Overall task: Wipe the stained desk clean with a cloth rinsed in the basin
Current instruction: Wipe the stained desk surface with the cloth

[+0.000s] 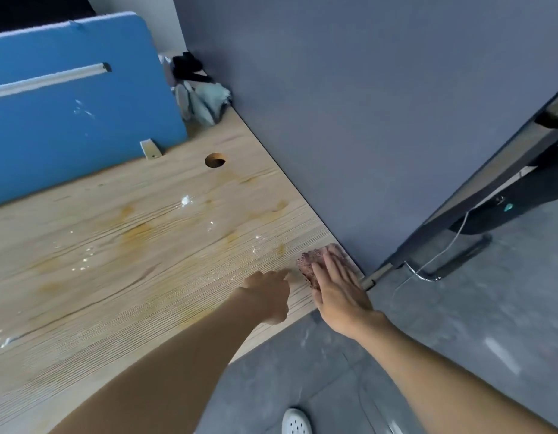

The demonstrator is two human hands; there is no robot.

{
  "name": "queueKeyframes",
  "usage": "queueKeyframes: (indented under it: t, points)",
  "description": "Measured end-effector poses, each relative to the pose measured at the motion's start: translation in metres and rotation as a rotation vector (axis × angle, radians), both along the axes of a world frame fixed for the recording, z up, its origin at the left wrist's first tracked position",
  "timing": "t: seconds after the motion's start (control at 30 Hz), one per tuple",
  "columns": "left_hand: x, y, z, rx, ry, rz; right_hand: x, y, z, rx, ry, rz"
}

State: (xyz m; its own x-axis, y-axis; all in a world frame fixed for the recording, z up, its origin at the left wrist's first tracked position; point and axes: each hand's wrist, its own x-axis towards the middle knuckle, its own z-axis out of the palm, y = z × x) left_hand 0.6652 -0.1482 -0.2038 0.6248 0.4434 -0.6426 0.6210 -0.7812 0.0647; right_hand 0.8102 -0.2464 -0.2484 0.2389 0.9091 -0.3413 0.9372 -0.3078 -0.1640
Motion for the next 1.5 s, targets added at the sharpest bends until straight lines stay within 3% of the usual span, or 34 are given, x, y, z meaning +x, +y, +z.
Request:
queueKeyframes:
  t: [0.1,0.23,0.5,0.7,1.0,1.2,1.4,1.5]
  points:
    - [0.014,0.003,-0.003,-0.001,0.075,-0.041,0.007,0.011,-0.018,-0.048,-0.036,0.087]
    - [0.028,0.009,0.006,-0.024,0.156,-0.038,0.024,0.014,-0.040,0.047,-0.067,0.148]
    - [0.030,0.018,0.006,-0.116,0.217,0.018,0.024,0.025,-0.051,0.161,-0.084,-0.017]
    - [0.024,0.025,-0.002,-0.150,0.240,0.049,-0.006,-0.006,-0.054,0.283,-0.032,0.175]
    - [0.028,0.042,-0.001,-0.258,0.232,-0.019,0.022,0.046,-0.058,0.199,-0.120,-0.030]
    - [0.042,0.064,0.014,-0.313,0.204,-0.108,0.018,0.034,-0.055,0.213,-0.126,0.165]
    - [0.045,0.067,0.013,-0.355,0.204,-0.095,0.020,0.071,-0.052,0.190,-0.107,-0.078]
    - [0.050,0.074,0.013,-0.227,0.044,-0.131,0.000,0.056,-0.048,0.187,-0.056,0.060]
